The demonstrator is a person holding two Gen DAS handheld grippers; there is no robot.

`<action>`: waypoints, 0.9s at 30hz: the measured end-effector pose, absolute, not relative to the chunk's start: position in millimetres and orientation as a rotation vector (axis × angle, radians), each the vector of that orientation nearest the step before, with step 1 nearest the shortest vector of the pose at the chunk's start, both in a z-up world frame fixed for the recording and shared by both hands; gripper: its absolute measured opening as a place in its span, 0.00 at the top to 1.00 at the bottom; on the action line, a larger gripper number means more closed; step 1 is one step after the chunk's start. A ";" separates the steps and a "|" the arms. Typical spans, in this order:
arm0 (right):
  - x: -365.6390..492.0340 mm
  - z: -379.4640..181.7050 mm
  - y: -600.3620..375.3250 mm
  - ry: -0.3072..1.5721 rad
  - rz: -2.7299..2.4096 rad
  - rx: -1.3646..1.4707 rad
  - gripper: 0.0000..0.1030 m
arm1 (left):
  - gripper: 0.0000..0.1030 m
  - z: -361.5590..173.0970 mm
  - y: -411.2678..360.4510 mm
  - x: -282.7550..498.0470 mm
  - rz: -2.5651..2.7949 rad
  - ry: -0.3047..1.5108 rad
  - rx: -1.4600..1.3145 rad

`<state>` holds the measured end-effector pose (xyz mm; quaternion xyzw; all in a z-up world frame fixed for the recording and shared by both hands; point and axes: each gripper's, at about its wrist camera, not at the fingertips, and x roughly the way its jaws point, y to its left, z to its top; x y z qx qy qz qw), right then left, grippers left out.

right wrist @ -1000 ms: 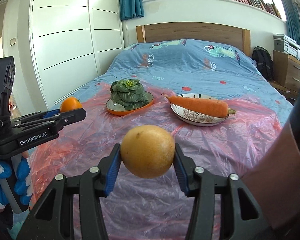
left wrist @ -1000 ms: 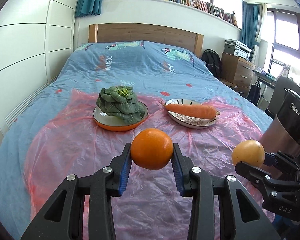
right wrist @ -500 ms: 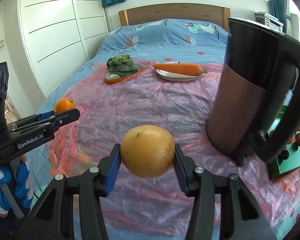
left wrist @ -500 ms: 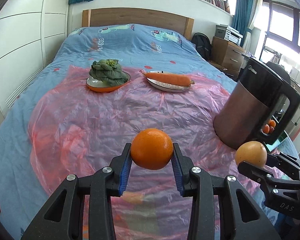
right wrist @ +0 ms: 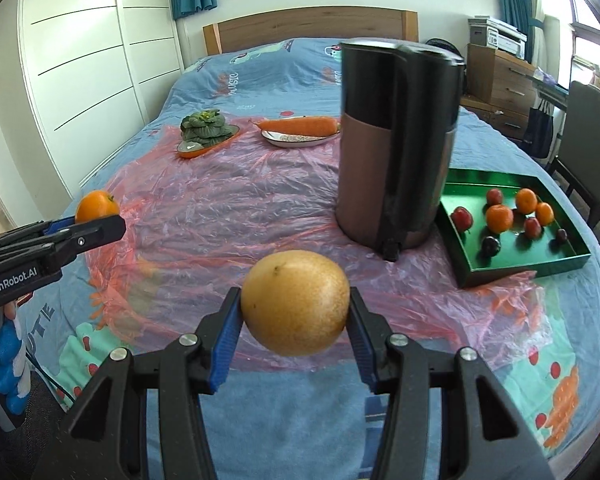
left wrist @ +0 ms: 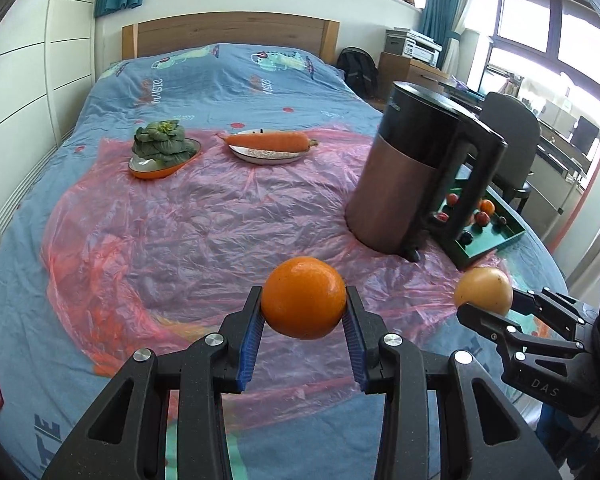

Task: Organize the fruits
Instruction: 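Carry the orange and pear over the green tray with both tools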

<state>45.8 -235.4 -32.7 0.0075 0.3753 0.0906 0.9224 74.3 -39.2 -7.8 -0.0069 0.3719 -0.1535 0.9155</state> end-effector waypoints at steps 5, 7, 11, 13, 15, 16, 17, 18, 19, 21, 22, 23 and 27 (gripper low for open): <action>28.8 -26.5 -281.2 0.749 0.115 0.047 0.30 | 0.68 -1.8 -87.0 60.9 -0.400 0.780 0.038; 24.6 -23.7 -301.2 0.738 0.081 0.059 0.30 | 0.68 1.0 -109.8 57.2 -0.440 0.785 0.060; 19.7 -17.4 -343.5 0.712 0.015 0.079 0.30 | 0.68 4.1 -156.6 50.4 -0.517 0.793 0.111; 18.7 -16.0 -364.0 0.701 -0.018 0.082 0.30 | 0.68 4.0 -178.5 48.8 -0.556 0.800 0.132; 19.5 -14.3 -385.4 0.691 -0.047 0.086 0.30 | 0.68 3.7 -199.8 47.7 -0.588 0.801 0.155; 20.5 -14.1 -394.7 0.686 -0.059 0.086 0.30 | 0.68 3.6 -210.0 47.9 -0.602 0.802 0.166; 22.2 -13.7 -403.4 0.683 -0.072 0.084 0.30 | 0.68 3.8 -218.9 48.7 -0.615 0.801 0.174; 24.2 -13.7 -412.5 0.679 -0.082 0.084 0.30 | 0.68 3.4 -227.3 49.9 -0.627 0.801 0.182; 26.4 -13.9 -421.1 0.675 -0.093 0.086 0.30 | 0.68 2.9 -235.7 51.5 -0.638 0.799 0.192; 32.3 -14.4 -437.1 0.668 -0.113 0.090 0.30 | 0.68 2.2 -251.5 55.9 -0.659 0.800 0.208; 36.3 -14.9 -445.0 0.666 -0.123 0.091 0.30 | 0.68 2.5 -258.2 58.5 -0.669 0.799 0.213; 40.6 -15.4 -451.9 0.662 -0.131 0.092 0.30 | 0.68 2.7 -265.8 61.8 -0.678 0.795 0.219; 62.1 -17.3 -474.1 0.641 -0.150 0.101 0.30 | 0.68 4.1 -296.3 79.3 -0.694 0.766 0.247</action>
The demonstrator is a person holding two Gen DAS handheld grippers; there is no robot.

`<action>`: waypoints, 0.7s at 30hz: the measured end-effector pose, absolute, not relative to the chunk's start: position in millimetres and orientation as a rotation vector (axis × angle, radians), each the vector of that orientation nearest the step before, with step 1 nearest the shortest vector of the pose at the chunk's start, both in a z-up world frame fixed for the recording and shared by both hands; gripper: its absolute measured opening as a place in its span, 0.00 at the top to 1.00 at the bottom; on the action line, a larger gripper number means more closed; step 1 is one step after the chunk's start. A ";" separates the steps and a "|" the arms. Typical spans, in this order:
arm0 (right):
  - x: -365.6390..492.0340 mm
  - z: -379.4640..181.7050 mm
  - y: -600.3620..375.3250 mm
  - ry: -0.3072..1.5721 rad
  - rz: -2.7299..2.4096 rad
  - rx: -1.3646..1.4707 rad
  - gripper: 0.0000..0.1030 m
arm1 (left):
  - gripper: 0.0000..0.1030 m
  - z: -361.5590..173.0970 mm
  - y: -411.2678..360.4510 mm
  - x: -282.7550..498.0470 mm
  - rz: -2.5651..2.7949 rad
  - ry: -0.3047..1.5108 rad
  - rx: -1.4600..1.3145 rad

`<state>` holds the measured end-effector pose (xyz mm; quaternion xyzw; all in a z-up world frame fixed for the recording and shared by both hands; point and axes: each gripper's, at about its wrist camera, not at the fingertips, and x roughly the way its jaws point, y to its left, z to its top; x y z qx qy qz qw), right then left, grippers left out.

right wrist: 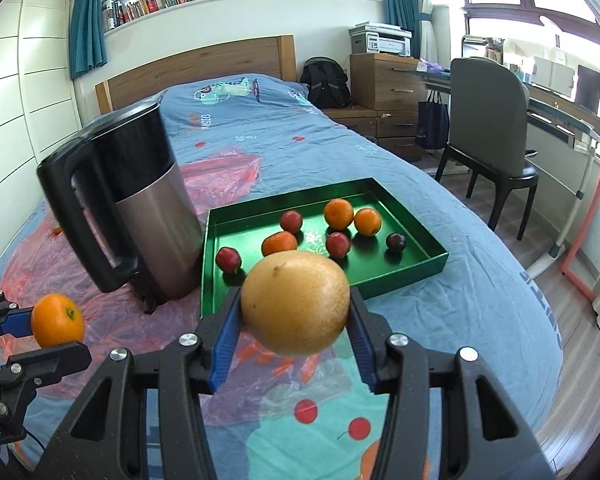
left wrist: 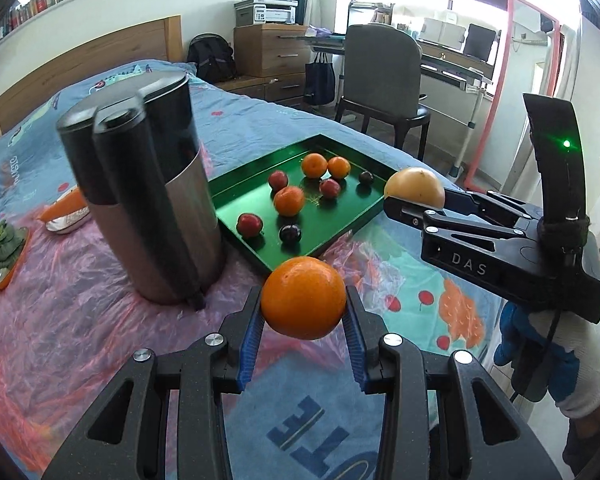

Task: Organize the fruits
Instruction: 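Carry the orange and pear over the green tray with both tools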

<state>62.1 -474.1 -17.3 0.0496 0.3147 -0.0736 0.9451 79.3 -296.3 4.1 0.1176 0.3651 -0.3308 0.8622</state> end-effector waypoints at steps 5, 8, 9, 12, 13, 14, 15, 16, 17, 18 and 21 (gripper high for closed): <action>98.1 -24.4 -500.8 0.632 -0.165 0.104 0.30 | 0.68 2.6 -334.0 119.5 -0.671 0.737 0.251; 120.1 -34.0 -516.2 0.638 -0.173 0.104 0.30 | 0.68 -2.6 -355.7 148.4 -0.621 0.701 0.268; 127.1 -37.6 -522.0 0.641 -0.174 0.110 0.30 | 0.68 -4.1 -363.6 157.9 -0.609 0.690 0.269; 146.9 -49.5 -539.4 0.652 -0.189 0.119 0.30 | 0.68 -16.2 -382.8 189.4 -0.550 0.669 0.285; 153.0 -53.7 -544.3 0.657 -0.195 0.123 0.30 | 0.68 -21.4 -389.2 200.8 -0.533 0.676 0.285; 158.8 -57.6 -548.4 0.662 -0.200 0.124 0.30 | 0.68 -26.2 -394.5 210.6 -0.520 0.684 0.282; 163.8 -61.5 -552.5 0.669 -0.206 0.119 0.30 | 0.68 -31.3 -399.5 220.4 -0.507 0.691 0.283; 169.2 -65.4 -556.1 0.677 -0.211 0.111 0.30 | 0.68 -36.9 -404.7 228.5 -0.494 0.696 0.285; 174.0 -69.2 -559.1 0.685 -0.213 0.100 0.30 | 0.68 -42.6 -410.1 236.7 -0.483 0.699 0.291; 177.4 -73.3 -562.0 0.693 -0.216 0.090 0.30 | 0.68 -48.2 -413.2 242.9 -0.469 0.702 0.300; 189.6 -85.6 -568.5 0.725 -0.219 0.063 0.30 | 0.68 -65.7 -420.4 264.6 -0.415 0.721 0.319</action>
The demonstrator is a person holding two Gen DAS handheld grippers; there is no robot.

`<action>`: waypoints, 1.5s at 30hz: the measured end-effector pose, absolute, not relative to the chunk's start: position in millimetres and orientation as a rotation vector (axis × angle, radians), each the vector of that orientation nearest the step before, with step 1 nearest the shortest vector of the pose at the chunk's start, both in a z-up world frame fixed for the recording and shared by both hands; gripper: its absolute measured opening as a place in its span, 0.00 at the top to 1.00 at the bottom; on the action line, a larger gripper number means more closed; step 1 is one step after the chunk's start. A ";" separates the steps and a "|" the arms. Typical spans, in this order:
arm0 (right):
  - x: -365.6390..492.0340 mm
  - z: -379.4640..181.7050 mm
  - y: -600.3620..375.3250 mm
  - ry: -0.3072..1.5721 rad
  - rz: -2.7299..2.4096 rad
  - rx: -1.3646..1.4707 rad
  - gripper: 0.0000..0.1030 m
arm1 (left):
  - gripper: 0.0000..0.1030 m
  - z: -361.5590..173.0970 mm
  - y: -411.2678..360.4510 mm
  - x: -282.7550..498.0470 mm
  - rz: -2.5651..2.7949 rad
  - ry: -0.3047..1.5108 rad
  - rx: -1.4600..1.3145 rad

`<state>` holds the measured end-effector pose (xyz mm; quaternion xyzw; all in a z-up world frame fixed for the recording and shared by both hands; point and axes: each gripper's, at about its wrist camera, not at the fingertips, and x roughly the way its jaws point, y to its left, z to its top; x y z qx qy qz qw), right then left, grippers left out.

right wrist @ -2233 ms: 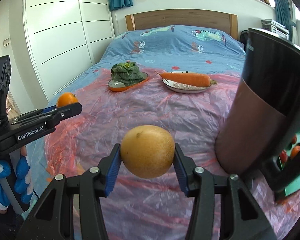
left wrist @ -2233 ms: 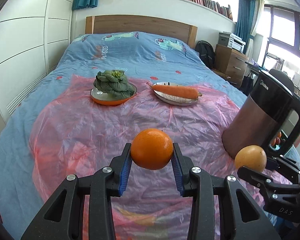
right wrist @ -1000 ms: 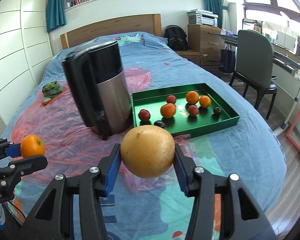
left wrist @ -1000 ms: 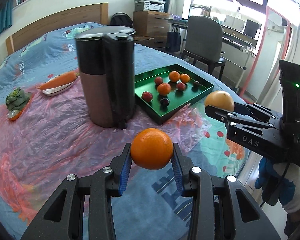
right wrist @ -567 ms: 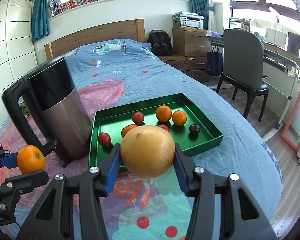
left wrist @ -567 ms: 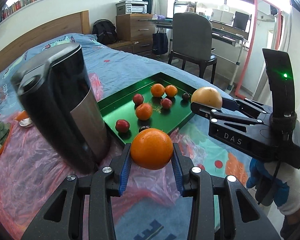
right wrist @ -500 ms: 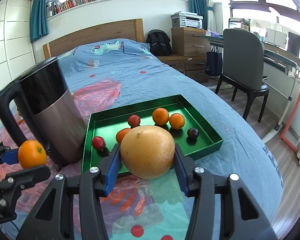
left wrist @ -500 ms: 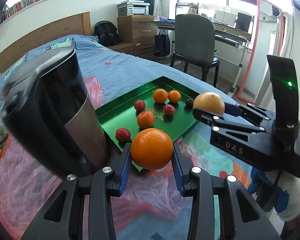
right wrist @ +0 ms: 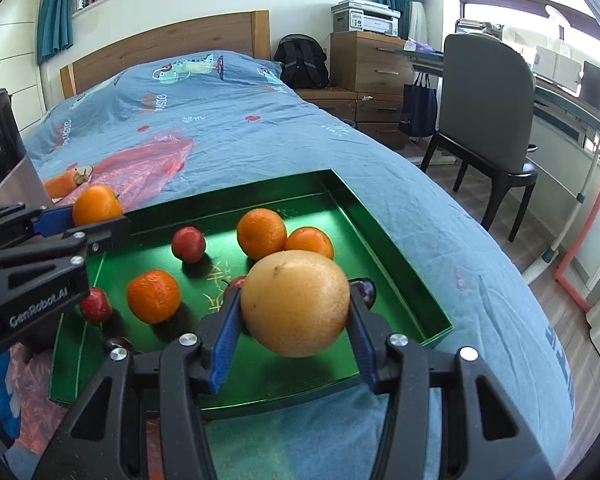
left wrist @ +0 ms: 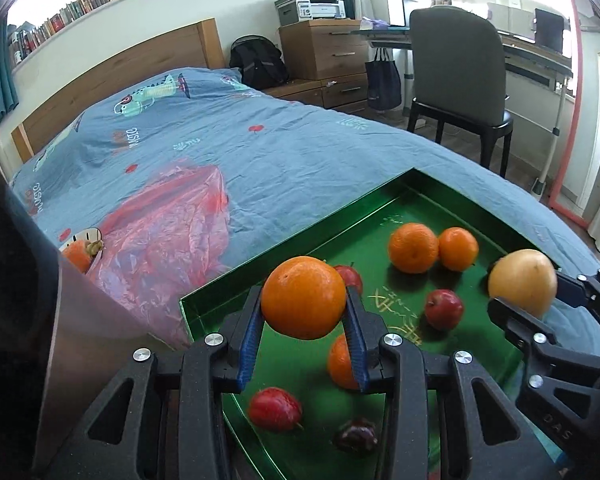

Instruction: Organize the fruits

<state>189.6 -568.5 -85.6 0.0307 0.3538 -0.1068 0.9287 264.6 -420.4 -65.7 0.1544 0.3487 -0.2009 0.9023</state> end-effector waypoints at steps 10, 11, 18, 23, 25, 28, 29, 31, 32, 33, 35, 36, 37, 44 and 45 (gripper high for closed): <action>206.5 -118.8 -581.0 0.809 -0.205 0.059 0.30 | 0.67 -106.0 -431.9 305.6 -0.346 0.871 0.293; 206.5 -119.8 -581.0 0.810 -0.206 0.053 0.30 | 0.67 -107.4 -433.9 306.1 -0.352 0.877 0.302; 204.8 -120.1 -578.9 0.823 -0.210 0.045 0.29 | 0.64 -110.3 -439.2 308.9 -0.369 0.914 0.311; 201.7 -110.4 -575.0 0.819 -0.214 0.025 0.20 | 0.51 -91.3 -443.2 294.4 -0.355 0.794 0.373; 196.9 -101.9 -572.7 0.806 -0.214 0.018 0.13 | 0.48 -82.1 -442.8 286.3 -0.364 0.769 0.375; 185.7 -87.9 -567.3 0.791 -0.217 0.007 0.11 | 0.48 -64.8 -439.0 268.7 -0.393 0.737 0.358; 180.1 -83.0 -565.1 0.786 -0.221 0.003 0.10 | 0.47 -57.7 -436.8 260.7 -0.405 0.721 0.354; 167.0 -73.3 -560.8 0.781 -0.233 -0.002 0.07 | 0.46 -43.5 -430.9 244.2 -0.432 0.693 0.342; 159.4 -69.3 -558.6 0.780 -0.239 -0.003 0.06 | 0.45 -37.2 -426.7 234.6 -0.448 0.685 0.335; 151.5 -64.9 -556.4 0.780 -0.244 -0.003 0.06 | 0.45 -31.2 -422.1 225.0 -0.462 0.681 0.330; 136.0 -58.4 -551.8 0.789 -0.251 -0.004 0.05 | 0.45 -20.9 -410.1 207.5 -0.482 0.679 0.314; 129.0 -55.6 -549.7 0.796 -0.258 -0.006 0.05 | 0.45 -16.3 -403.3 198.9 -0.494 0.682 0.301; 121.6 -53.2 -546.6 0.802 -0.263 -0.004 0.05 | 0.45 -11.8 -395.5 190.1 -0.500 0.688 0.290; 74.3 -31.9 -508.7 0.797 -0.240 0.028 0.00 | 0.29 8.5 -324.3 122.6 -0.505 0.687 0.244; 69.9 -29.7 -499.8 0.795 -0.230 0.030 0.00 | 0.24 9.6 -311.6 114.8 -0.501 0.688 0.234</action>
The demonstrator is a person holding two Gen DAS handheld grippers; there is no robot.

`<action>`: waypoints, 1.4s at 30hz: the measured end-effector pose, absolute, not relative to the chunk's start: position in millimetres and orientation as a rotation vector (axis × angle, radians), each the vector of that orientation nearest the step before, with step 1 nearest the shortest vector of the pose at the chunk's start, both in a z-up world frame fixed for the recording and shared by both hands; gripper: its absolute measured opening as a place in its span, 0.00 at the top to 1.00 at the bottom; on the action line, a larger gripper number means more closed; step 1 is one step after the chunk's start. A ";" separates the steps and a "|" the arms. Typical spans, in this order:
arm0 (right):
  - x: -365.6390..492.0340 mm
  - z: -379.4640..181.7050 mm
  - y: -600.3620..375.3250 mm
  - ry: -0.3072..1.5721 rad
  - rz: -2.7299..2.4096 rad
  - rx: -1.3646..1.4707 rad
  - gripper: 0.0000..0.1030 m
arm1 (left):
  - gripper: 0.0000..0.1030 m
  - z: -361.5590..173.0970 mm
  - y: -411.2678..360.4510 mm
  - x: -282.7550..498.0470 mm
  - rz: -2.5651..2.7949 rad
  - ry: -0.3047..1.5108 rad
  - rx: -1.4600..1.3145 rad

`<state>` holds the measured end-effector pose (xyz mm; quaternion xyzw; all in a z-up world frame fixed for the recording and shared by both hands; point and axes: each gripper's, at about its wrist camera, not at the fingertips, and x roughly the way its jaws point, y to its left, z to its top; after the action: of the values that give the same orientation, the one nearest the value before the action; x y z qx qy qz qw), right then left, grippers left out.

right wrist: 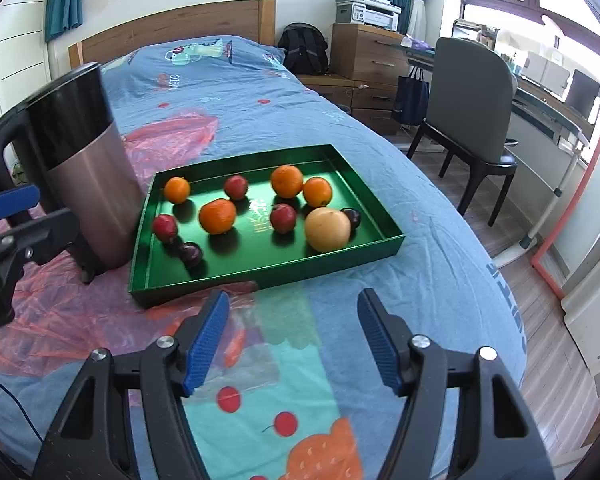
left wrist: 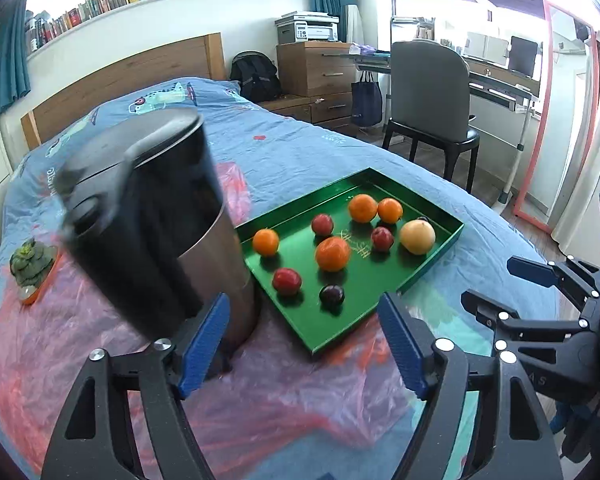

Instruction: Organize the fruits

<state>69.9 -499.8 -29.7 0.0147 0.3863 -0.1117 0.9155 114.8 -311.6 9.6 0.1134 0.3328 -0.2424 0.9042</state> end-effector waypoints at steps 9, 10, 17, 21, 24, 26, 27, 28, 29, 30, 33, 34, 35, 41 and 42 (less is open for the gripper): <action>37.7 -20.8 -410.6 0.773 -0.113 0.040 0.00 | 0.22 16.4 -195.9 64.0 -0.386 0.715 0.173; 35.0 -20.3 -402.6 0.770 -0.101 0.045 0.00 | 0.22 15.4 -184.6 59.9 -0.368 0.719 0.164; 22.6 -14.5 -348.4 0.749 -0.041 0.004 0.00 | 0.15 10.0 -136.5 36.2 -0.277 0.727 0.099; 19.7 -4.4 -333.3 0.719 -0.027 -0.022 0.00 | 0.13 14.9 -124.2 28.3 -0.267 0.708 0.067; 19.8 3.1 -333.1 0.698 -0.029 -0.023 0.00 | 0.13 21.0 -125.8 25.0 -0.268 0.689 0.086; 19.5 6.9 -334.5 0.689 -0.035 -0.025 0.00 | 0.13 24.5 -130.5 23.2 -0.277 0.675 0.096; 19.9 8.3 -336.1 0.686 -0.039 -0.028 0.00 | 0.13 25.5 -133.7 22.9 -0.280 0.671 0.102; 20.6 9.4 -337.8 0.684 -0.045 -0.034 0.00 | 0.13 26.9 -136.0 23.2 -0.285 0.673 0.104; 20.9 10.2 -339.4 0.682 -0.051 -0.043 0.00 | 0.13 27.4 -139.4 24.1 -0.291 0.678 0.101; 21.7 11.3 -341.6 0.680 -0.057 -0.052 0.00 | 0.08 27.6 -142.1 25.1 -0.293 0.683 0.098; 24.6 13.3 -352.6 0.679 -0.074 -0.072 0.00 | 0.01 26.5 -151.5 27.2 -0.288 0.690 0.107; 25.7 14.0 -357.1 0.680 -0.077 -0.073 0.00 | 0.01 25.5 -154.0 28.2 -0.285 0.694 0.110; 26.9 14.3 -361.7 0.680 -0.082 -0.076 0.00 | 0.01 24.4 -155.9 30.0 -0.283 0.702 0.109; 35.4 14.5 -386.1 0.667 -0.095 -0.068 0.00 | 0.01 18.4 -159.5 37.6 -0.252 0.724 0.101; 36.8 14.0 -388.9 0.665 -0.093 -0.063 0.00 | 0.01 17.7 -159.7 38.7 -0.246 0.724 0.103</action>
<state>36.8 -388.9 14.0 -0.0307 0.3264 -0.0458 0.9436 38.7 -159.7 17.7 0.0504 0.3530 -0.1202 0.9265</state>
